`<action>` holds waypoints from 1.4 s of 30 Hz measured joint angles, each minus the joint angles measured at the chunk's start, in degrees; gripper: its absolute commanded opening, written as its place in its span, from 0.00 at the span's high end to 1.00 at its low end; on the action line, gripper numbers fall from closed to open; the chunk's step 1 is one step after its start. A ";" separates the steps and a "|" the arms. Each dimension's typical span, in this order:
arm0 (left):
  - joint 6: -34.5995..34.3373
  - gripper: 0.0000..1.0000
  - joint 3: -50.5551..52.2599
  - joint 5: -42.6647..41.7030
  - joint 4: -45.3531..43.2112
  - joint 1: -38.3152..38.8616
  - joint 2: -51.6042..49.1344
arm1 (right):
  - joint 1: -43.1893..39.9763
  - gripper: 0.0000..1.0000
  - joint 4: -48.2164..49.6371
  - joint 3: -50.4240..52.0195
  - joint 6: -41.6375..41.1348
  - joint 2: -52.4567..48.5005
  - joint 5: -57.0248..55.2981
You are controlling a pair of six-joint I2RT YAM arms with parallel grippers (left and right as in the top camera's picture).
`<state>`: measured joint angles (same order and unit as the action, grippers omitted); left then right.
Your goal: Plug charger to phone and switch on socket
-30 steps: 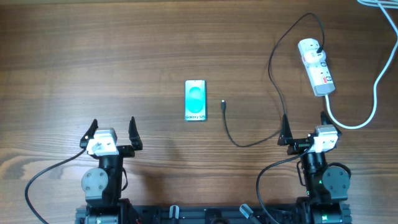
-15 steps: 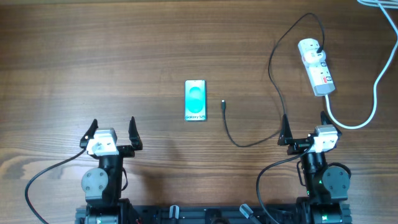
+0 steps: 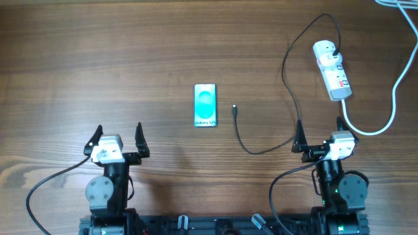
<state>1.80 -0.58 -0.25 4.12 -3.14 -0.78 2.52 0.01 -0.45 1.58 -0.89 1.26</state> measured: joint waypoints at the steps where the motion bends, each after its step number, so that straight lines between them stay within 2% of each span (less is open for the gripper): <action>1: -0.02 0.00 0.00 -0.02 -0.02 0.00 -0.02 | 0.00 0.00 0.00 0.00 0.00 0.00 0.00; 4: -2.32 0.00 0.00 -2.43 -0.28 0.00 0.00 | 0.00 0.00 0.00 0.00 0.00 0.00 0.00; 6: -6.25 0.00 0.00 -7.58 -1.14 0.00 -0.02 | 0.00 0.00 0.00 0.00 0.00 0.00 0.02; 11: -17.99 0.00 0.15 -26.14 -9.14 0.00 -0.02 | 0.00 0.01 0.02 0.00 0.00 0.00 0.02; 13: -20.68 0.00 0.31 -32.13 -15.96 0.00 -0.07 | 0.00 0.00 0.00 0.00 0.00 0.00 0.00; 16: -24.04 0.00 0.22 -38.64 -32.06 0.00 0.02 | 0.00 0.00 0.04 0.02 0.00 0.00 0.00; 18: -26.53 0.00 -0.11 -40.39 -41.13 0.00 0.11 | 0.00 0.00 0.02 0.02 0.00 0.00 0.00; 20: -28.65 0.00 -0.61 -41.05 -45.66 0.00 0.15 | 0.00 0.00 0.00 0.02 0.00 0.00 0.00; 26: -31.30 0.00 -8.41 -40.59 -42.95 0.00 -0.76 | 0.00 0.00 0.02 0.02 0.00 0.00 0.00; 30: -29.51 0.00 -21.38 -40.11 -32.41 0.00 -5.14 | 0.00 0.00 0.00 0.02 0.00 0.00 0.00; 35: -23.21 0.00 -42.29 -39.82 -6.43 0.00 -16.31 | 0.00 0.00 0.04 0.04 0.00 0.00 0.02; 37: -21.62 0.00 -54.95 -38.80 12.13 0.00 -24.13 | 0.00 0.00 0.04 0.07 0.00 0.00 0.02; 38: -20.57 0.00 -58.80 -38.40 17.03 0.00 -26.97 | 0.00 0.00 0.02 0.07 0.00 0.00 0.00; 39: -18.16 0.00 -70.07 -37.68 31.10 0.00 -35.65 | 0.00 0.00 0.00 0.07 0.00 0.00 0.00; 40: -16.55 0.00 -73.44 -37.44 35.28 0.00 -38.97 | 0.00 0.00 0.02 0.07 0.00 0.00 0.00; 42: -14.05 0.00 -82.38 -38.27 51.39 -0.11 -46.36 | 0.00 0.00 0.02 0.09 0.00 0.00 0.00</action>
<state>-12.25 -82.96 -38.52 55.51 -3.25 -47.13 2.52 0.03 -0.36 1.58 -0.89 1.26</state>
